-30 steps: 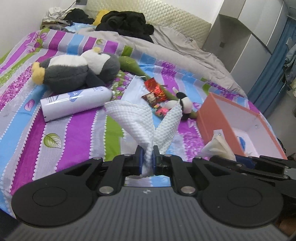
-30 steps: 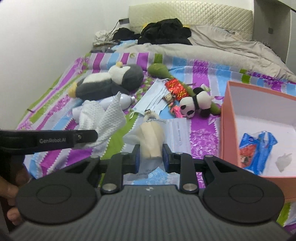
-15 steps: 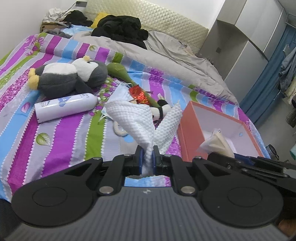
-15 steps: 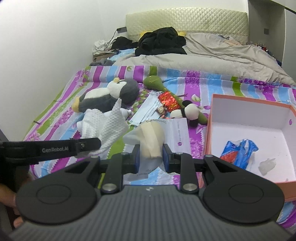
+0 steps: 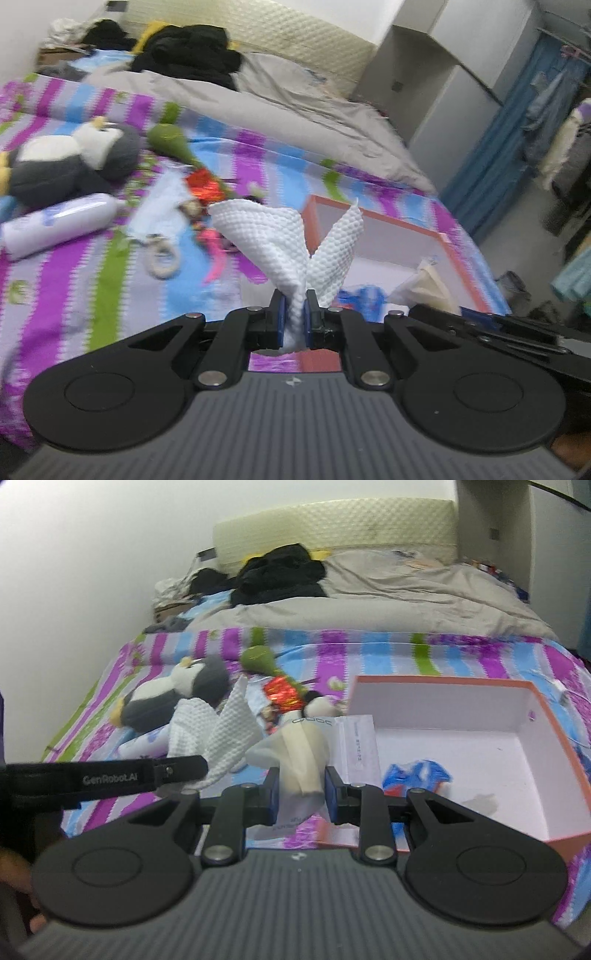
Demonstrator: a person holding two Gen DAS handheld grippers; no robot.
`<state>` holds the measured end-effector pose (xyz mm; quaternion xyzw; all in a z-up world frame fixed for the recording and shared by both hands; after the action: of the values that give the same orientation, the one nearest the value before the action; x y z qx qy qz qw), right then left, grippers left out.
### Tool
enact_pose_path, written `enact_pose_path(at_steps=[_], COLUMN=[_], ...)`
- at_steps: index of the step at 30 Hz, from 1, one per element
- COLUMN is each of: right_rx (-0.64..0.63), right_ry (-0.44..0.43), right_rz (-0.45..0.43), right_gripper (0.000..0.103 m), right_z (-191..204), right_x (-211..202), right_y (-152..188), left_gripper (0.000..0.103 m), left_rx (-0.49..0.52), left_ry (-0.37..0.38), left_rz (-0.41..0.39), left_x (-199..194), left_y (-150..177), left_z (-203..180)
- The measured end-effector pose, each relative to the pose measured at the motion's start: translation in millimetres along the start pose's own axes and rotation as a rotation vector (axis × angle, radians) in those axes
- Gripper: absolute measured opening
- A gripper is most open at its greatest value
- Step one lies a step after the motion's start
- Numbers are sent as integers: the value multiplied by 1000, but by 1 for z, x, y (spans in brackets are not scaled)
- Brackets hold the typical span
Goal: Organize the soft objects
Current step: 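Lift the white cloth in left tool while right tool carries the beige pad toward the box, then open left tool to drop the white cloth into the box while right tool lowers the beige pad inside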
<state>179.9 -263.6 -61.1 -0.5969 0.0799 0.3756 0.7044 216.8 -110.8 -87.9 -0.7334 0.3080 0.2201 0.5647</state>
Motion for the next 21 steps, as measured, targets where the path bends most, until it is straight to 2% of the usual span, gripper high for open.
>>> enact_pose_path(at_steps=[8,21], right_rx=[80,203], right_ry=[96,236], right_rz=[2,54], right_gripper=[29,30], right_z=[-61,-170], right_x=[-10,22], right_y=[2,7], left_gripper=[12,12], left_rx=[76,194], left_ry=[91,143], left_rz=[88,191], left_x=[45,141], left_y=[9,5], left_z=[-68,-132])
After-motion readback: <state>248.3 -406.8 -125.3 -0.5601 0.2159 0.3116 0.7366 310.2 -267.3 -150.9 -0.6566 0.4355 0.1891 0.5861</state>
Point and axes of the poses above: each gripper's, at about its wrist camera, not at the fingertips, and x roughly the way its jaws point, z to its left, y to its underside, the point moved 8 cm from there along x, roughly the way its jaws point, and after that the axes turned 9 degrees about -y, right-handed, at the moved point
